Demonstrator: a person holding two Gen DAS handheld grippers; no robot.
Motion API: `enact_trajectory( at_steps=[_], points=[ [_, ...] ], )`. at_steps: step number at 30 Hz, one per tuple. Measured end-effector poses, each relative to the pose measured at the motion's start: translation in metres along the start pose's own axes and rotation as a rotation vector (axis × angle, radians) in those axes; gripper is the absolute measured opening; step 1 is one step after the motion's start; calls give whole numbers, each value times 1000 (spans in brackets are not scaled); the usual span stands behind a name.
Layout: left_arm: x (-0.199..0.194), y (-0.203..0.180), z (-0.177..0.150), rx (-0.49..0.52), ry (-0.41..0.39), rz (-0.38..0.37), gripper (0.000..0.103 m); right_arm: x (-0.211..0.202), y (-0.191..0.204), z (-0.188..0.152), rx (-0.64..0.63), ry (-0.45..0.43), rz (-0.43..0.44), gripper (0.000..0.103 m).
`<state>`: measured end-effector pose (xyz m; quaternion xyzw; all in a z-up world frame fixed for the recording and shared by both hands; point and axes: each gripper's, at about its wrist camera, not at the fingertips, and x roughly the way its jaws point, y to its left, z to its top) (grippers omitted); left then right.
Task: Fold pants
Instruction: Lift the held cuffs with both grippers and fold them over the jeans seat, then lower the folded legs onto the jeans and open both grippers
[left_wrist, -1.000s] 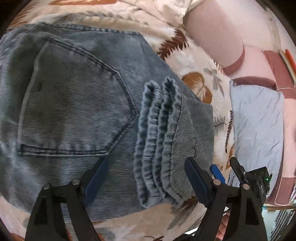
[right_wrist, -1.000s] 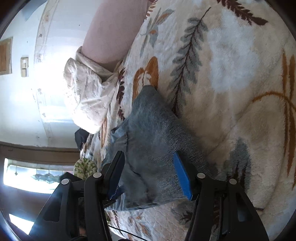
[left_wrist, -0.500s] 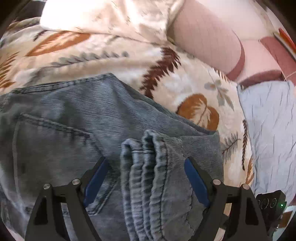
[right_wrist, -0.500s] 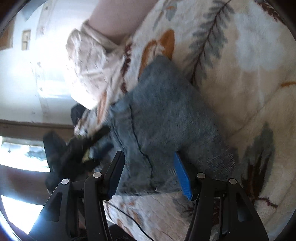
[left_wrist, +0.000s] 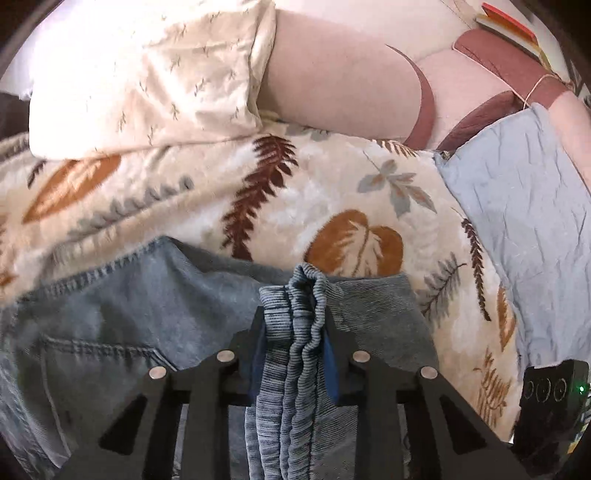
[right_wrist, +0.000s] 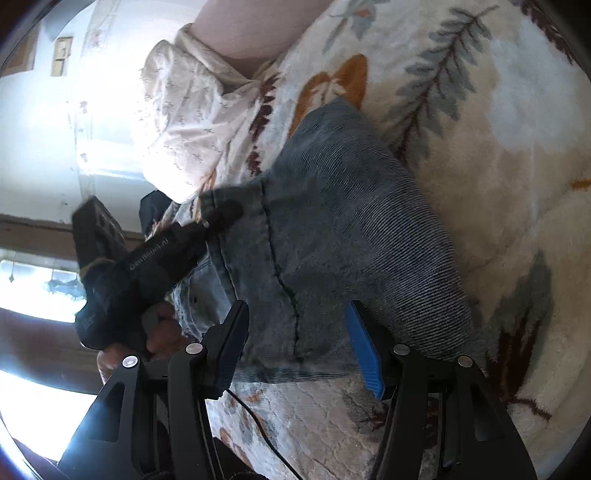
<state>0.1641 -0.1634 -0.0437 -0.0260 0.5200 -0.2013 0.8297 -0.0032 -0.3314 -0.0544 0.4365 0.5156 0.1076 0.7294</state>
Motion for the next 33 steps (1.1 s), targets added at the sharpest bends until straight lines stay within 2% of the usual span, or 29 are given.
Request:
enact_trajectory(
  at_steps=[3, 6, 9, 12, 16, 19, 22, 23, 24, 25, 27, 30, 33],
  points=[
    [26, 15, -6, -32, 80, 93, 36, 12, 4, -4, -27, 51, -15, 55],
    [36, 31, -18, -97, 82, 68, 44, 29, 1, -7, -15, 99, -62, 56],
    [19, 34, -21, -106, 49, 52, 44, 26, 3, -6, -15, 98, -50, 59],
    [-11, 28, -26, -59, -27, 78, 44, 15, -3, 0, 26, 75, -1, 59],
    [-33, 11, -42, 15, -62, 6, 44, -14, -15, 12, 94, -54, 50, 60],
    [-26, -10, -62, 116, -28, 0, 46, -21, -24, 15, 138, -86, 66, 60],
    [-3, -19, -83, 216, 58, 103, 47, -9, -27, 15, 147, -46, -4, 59],
    [7, -16, -90, 230, 92, 136, 50, -5, -30, 15, 154, -35, -23, 59],
    [11, -10, -94, 218, 83, 136, 55, -4, -33, 15, 161, -37, -20, 59],
    [11, -4, -95, 193, 60, 118, 55, -5, -35, 16, 169, -37, -14, 59],
    [6, -2, -93, 176, 61, 104, 55, -6, -36, 15, 178, -37, -5, 59],
    [-8, 5, -94, 92, 62, 77, 54, -8, -30, 16, 158, -48, -6, 61],
    [-43, 14, -107, 62, -21, 56, 55, -15, -16, 14, 94, -100, -2, 64]
  ],
)
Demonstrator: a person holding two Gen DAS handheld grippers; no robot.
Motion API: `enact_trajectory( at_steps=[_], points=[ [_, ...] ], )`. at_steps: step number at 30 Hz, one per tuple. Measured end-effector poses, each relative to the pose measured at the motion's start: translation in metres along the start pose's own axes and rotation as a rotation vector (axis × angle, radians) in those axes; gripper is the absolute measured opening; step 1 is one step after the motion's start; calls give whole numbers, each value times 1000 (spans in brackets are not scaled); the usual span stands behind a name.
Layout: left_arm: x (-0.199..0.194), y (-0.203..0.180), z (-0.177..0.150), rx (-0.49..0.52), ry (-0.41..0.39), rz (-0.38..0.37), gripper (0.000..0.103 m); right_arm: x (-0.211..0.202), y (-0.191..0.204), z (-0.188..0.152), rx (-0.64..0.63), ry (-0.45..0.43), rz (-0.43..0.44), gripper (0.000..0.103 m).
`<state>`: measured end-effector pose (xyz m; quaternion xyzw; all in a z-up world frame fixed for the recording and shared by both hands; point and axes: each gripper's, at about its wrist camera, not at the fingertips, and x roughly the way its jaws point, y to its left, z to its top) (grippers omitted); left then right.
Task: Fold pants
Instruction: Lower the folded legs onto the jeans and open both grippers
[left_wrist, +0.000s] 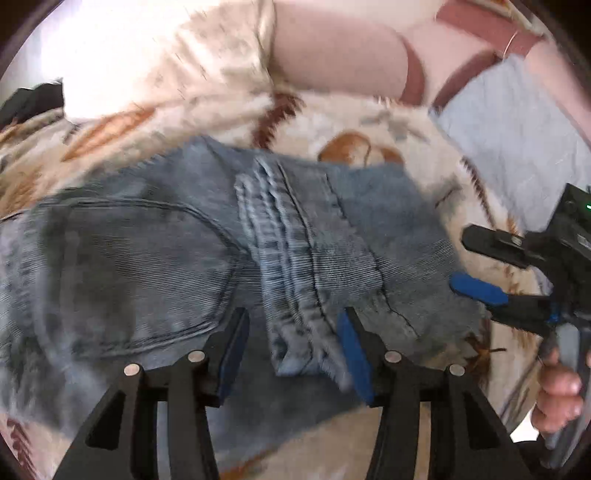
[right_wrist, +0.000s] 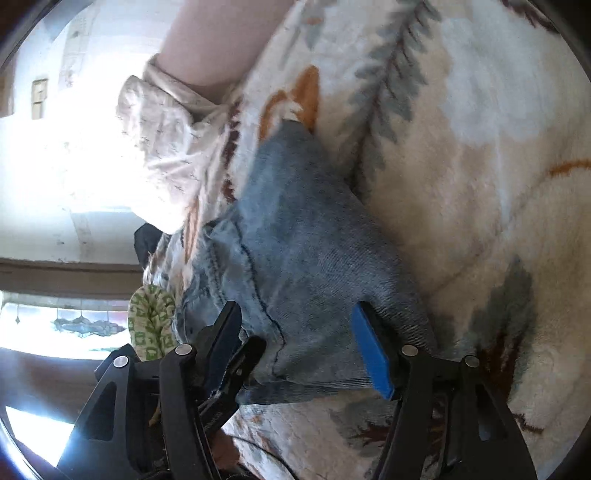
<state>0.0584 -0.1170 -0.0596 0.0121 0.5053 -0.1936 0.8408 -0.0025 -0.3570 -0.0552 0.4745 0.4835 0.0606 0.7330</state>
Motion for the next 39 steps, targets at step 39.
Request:
enact_trajectory(
  at_steps=[39],
  points=[
    [-118, 203, -119, -544, -299, 300, 88, 69, 126, -109, -762, -171, -520, 49]
  ],
)
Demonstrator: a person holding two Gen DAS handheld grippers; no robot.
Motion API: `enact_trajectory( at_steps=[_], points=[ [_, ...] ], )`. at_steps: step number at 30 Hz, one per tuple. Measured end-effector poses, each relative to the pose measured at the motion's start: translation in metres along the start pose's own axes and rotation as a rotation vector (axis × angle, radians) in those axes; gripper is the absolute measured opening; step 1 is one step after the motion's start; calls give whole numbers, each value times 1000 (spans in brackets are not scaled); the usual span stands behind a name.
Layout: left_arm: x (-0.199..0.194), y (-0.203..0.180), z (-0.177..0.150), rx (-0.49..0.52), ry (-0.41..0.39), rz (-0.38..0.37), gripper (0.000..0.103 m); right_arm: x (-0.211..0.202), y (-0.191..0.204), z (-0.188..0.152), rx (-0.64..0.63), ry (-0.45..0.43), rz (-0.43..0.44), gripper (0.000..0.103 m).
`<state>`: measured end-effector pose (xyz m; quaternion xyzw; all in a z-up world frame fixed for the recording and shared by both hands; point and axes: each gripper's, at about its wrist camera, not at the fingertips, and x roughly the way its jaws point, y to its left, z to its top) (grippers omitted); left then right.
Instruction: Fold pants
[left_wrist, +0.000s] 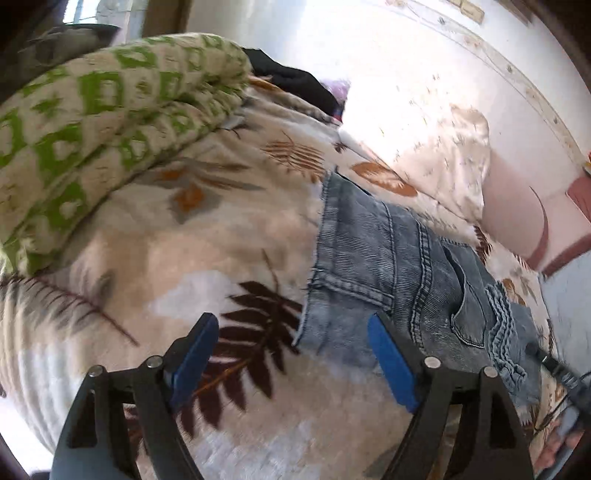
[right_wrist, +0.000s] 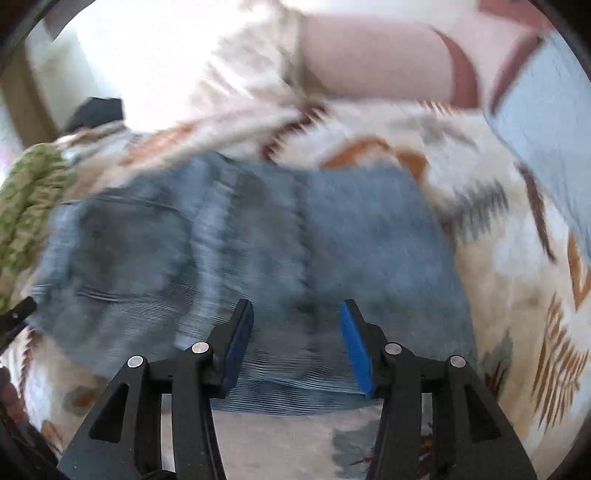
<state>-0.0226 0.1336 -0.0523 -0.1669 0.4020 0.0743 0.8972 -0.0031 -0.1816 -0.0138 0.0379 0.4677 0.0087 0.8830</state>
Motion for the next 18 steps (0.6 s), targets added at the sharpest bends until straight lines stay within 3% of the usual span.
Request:
enact_trajectory(
  at_steps=[2, 7, 10, 14, 16, 18],
  points=[
    [7, 3, 2, -7, 19, 6, 90, -8, 28, 15, -56, -14, 93, 51],
    [37, 6, 10, -69, 86, -1, 91, 6, 120, 69, -214, 57, 281, 58],
    [43, -5, 10, -41, 78, -1, 95, 24, 176, 99, -321, 98, 324, 67],
    [49, -13, 14, -21, 90, -71, 94, 63, 238, 120, -454, 174, 355, 68],
    [51, -14, 17, -19, 81, -97, 86, 85, 260, 126, -503, 210, 348, 68],
    [54, -16, 21, -21, 102, -193, 52, 105, 277, 129, -546, 245, 348, 68]
  ],
)
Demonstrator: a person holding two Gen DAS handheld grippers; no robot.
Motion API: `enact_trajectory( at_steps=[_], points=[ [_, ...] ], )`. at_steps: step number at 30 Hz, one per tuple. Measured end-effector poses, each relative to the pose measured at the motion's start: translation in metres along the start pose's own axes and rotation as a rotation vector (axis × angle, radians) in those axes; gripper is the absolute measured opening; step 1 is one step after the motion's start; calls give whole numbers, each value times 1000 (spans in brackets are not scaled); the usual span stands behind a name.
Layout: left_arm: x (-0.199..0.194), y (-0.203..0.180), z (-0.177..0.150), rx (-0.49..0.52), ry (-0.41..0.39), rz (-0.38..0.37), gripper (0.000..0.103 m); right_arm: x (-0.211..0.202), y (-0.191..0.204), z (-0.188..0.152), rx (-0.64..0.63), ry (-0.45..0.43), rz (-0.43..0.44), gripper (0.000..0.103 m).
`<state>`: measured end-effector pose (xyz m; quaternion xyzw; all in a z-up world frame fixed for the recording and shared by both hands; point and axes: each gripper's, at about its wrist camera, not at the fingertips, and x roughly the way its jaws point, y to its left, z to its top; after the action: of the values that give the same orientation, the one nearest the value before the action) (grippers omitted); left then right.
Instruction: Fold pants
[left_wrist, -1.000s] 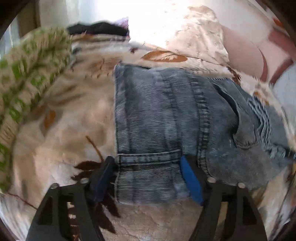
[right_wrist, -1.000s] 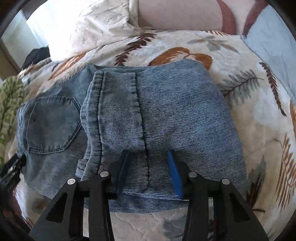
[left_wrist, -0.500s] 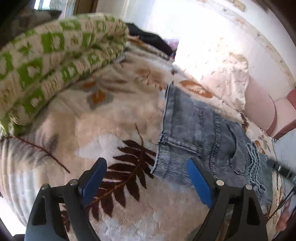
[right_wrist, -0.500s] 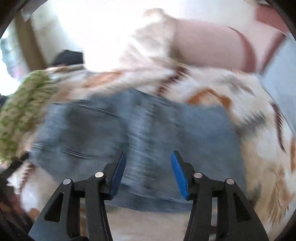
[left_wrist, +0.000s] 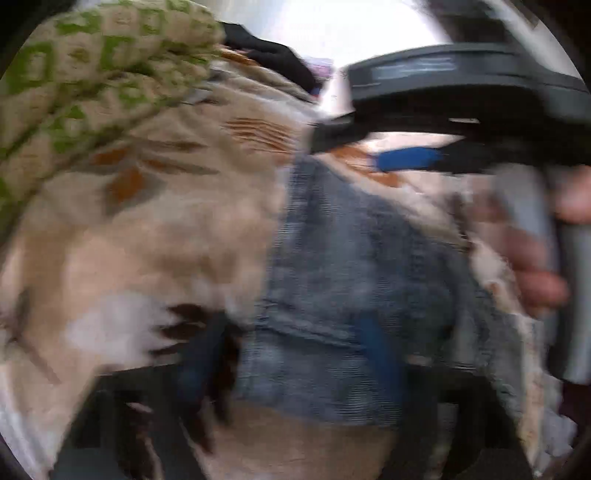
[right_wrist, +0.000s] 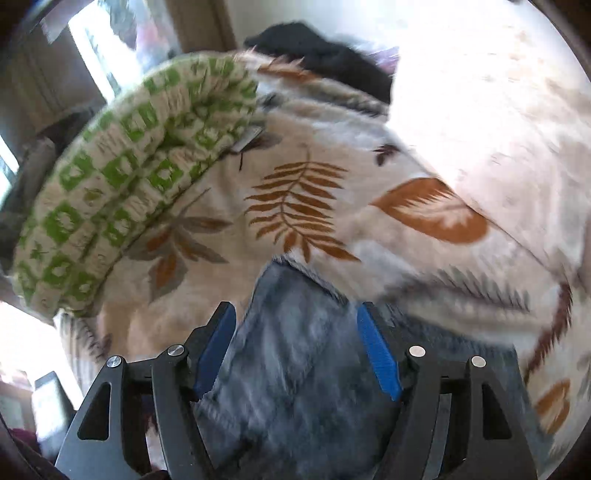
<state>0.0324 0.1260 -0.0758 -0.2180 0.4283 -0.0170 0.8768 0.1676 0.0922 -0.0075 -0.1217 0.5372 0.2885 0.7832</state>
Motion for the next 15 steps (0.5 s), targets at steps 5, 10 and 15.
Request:
enact_trajectory(
  at_steps=[5, 10, 15],
  points=[
    [8, 1, 5, 1, 12, 3, 34, 48, 2, 15, -61, 99, 30, 68],
    [9, 4, 8, -5, 14, -17, 25, 79, -6, 9, -60, 193, -50, 30],
    [-3, -1, 9, 3, -25, -72, 21, 47, -8, -1, -17, 87, -98, 12]
  ],
)
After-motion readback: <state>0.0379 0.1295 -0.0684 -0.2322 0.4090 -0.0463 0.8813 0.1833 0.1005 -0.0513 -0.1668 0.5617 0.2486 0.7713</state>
